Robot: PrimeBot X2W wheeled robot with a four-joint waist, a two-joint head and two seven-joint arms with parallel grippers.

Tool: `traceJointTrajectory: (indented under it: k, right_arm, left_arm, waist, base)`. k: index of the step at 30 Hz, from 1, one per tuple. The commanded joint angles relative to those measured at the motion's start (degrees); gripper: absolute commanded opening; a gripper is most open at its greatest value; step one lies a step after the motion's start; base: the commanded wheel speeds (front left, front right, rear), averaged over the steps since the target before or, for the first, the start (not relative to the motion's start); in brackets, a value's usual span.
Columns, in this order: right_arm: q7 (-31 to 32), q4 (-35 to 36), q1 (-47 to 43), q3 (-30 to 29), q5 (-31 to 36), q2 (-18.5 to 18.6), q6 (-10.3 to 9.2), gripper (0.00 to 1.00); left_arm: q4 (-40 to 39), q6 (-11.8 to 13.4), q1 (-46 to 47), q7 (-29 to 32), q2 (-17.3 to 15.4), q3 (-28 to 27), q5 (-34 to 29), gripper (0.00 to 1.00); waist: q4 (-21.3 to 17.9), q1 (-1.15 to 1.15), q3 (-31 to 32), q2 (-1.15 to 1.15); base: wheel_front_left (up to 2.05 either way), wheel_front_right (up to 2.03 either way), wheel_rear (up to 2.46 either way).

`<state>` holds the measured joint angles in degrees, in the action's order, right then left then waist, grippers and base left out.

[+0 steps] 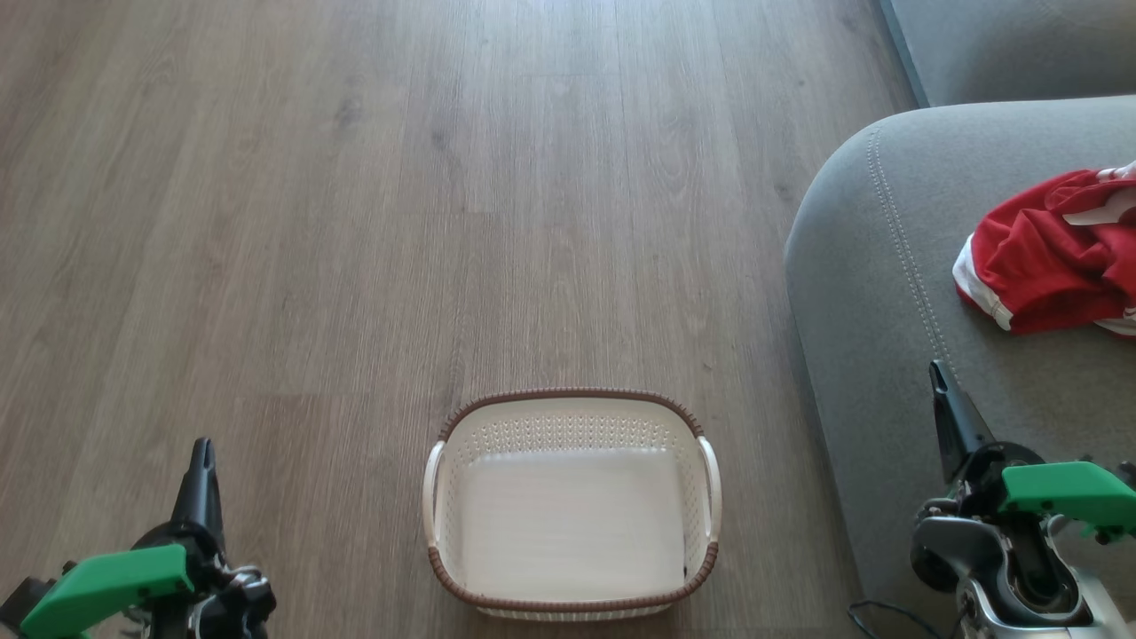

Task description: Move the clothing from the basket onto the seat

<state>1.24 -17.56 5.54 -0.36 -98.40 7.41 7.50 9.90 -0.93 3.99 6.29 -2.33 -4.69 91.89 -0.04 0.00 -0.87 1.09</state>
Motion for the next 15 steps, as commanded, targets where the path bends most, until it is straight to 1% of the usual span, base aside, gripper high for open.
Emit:
traceJointTrajectory:
  k: [1, 15]
  right_arm:
    - [-0.5, 2.2, 2.7, 1.3, -0.4, 1.3, -0.01, 0.00]
    - [-1.9, 2.6, 2.6, 3.0, -2.0, 2.6, -0.01, 0.00]
  left_arm:
    - [-2.2, 0.1, 2.4, 0.1, -0.5, -2.1, 0.2, 0.00]
    - [-2.2, 0.1, 2.3, 0.1, -0.5, -2.0, 0.2, 0.00]
  waist:
    - [0.0, 0.00, 0.0, 0.00]
    - [0.0, 0.00, 0.0, 0.00]
  base:
    - [0.00, 0.00, 0.00]
    - [0.00, 0.00, 0.00]
